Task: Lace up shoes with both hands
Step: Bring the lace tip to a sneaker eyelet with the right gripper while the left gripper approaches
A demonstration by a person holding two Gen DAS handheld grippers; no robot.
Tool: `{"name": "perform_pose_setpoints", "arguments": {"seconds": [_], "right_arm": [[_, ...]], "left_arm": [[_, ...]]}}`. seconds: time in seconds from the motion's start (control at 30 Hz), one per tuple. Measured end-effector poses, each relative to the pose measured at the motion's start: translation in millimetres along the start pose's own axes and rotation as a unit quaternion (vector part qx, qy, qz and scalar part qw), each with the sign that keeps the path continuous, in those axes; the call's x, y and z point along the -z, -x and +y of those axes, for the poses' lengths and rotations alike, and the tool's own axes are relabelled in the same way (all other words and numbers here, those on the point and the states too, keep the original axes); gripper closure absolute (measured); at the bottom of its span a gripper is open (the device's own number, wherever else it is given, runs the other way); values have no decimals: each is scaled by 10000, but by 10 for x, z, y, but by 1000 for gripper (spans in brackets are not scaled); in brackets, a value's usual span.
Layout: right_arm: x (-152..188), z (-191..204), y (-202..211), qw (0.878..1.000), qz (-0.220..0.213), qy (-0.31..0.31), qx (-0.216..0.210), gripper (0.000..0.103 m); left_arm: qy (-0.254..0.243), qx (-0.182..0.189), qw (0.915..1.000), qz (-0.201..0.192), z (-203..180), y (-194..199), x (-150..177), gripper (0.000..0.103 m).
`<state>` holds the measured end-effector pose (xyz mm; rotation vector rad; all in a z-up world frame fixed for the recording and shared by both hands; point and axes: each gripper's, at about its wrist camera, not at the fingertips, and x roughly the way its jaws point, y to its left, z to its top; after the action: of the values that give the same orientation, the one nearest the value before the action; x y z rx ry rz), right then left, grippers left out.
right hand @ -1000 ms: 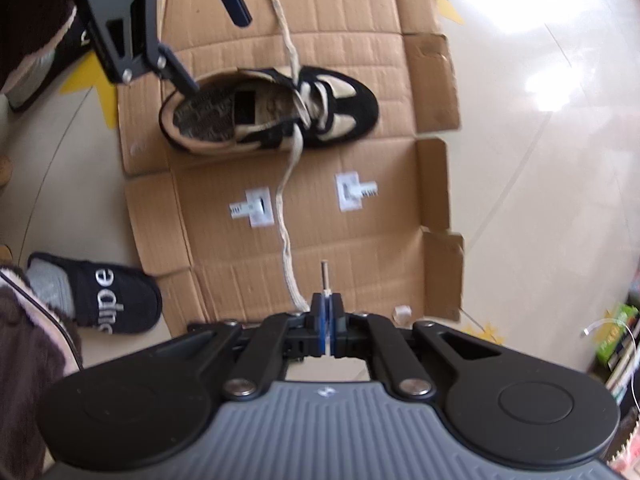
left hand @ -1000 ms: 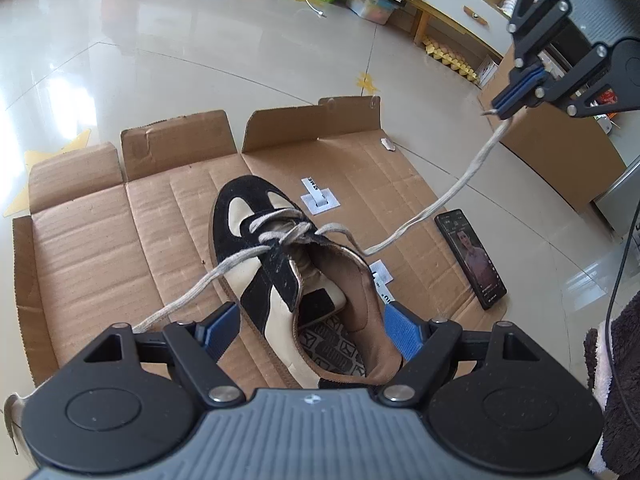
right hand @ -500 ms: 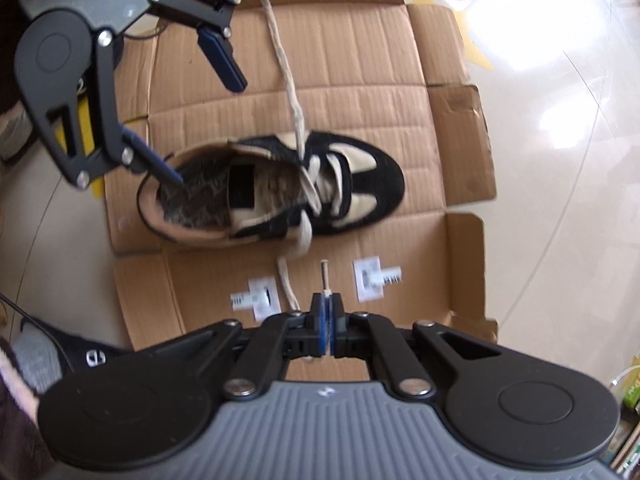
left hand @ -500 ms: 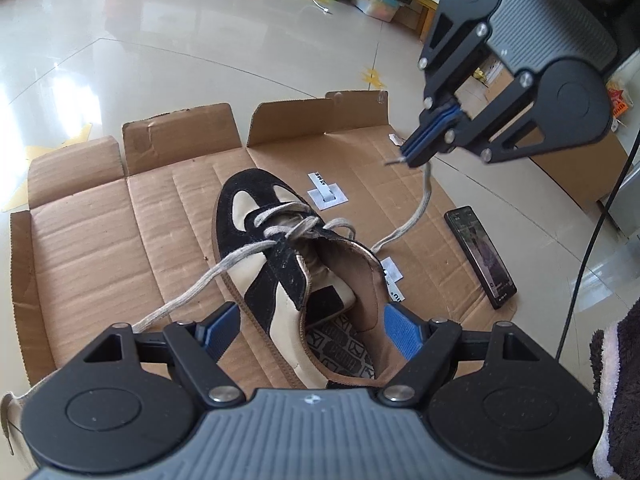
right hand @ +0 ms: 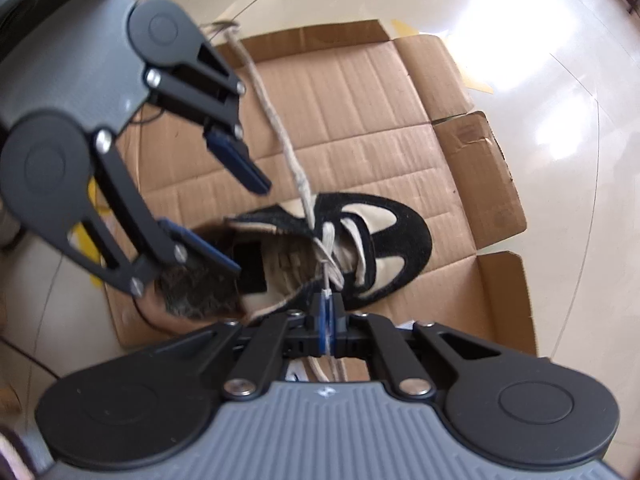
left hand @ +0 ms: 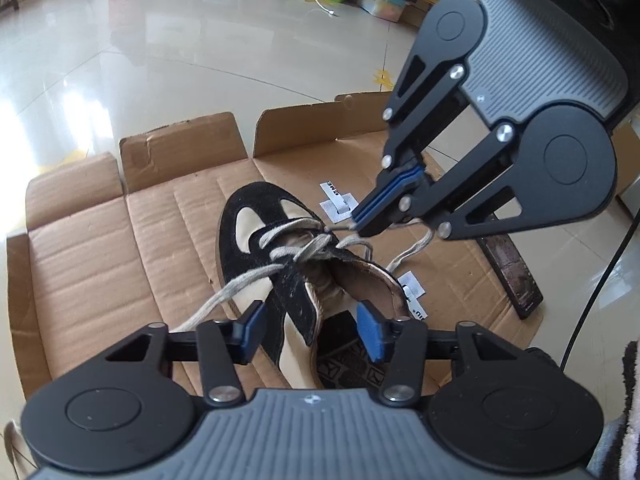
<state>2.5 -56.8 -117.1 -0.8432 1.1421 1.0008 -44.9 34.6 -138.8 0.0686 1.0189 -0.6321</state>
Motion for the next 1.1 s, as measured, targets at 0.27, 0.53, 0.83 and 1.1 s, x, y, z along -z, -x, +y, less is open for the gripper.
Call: {"name": "perform_pose_setpoints", "arguments": {"seconds": [0.27,0.53,0.83,1.1], "right_arm": [[121,16,-98,9966,-534,-618,-140,102],[198,65,-137,9935,-927,-659,-105,101],[77,128,-230,9963,-808,-298,-78,101],[-13,80,-261,9977,-531,-297,-284,101]], "left_arm": [[-190,-167,9997,-67,-9,-49,-9,84],[1232,140,9921,-181,361,-7,67,94],[2672,630,9615,-73,702,-99,181,94],[2393,577,9691,-176,618,-76,172,94]]}}
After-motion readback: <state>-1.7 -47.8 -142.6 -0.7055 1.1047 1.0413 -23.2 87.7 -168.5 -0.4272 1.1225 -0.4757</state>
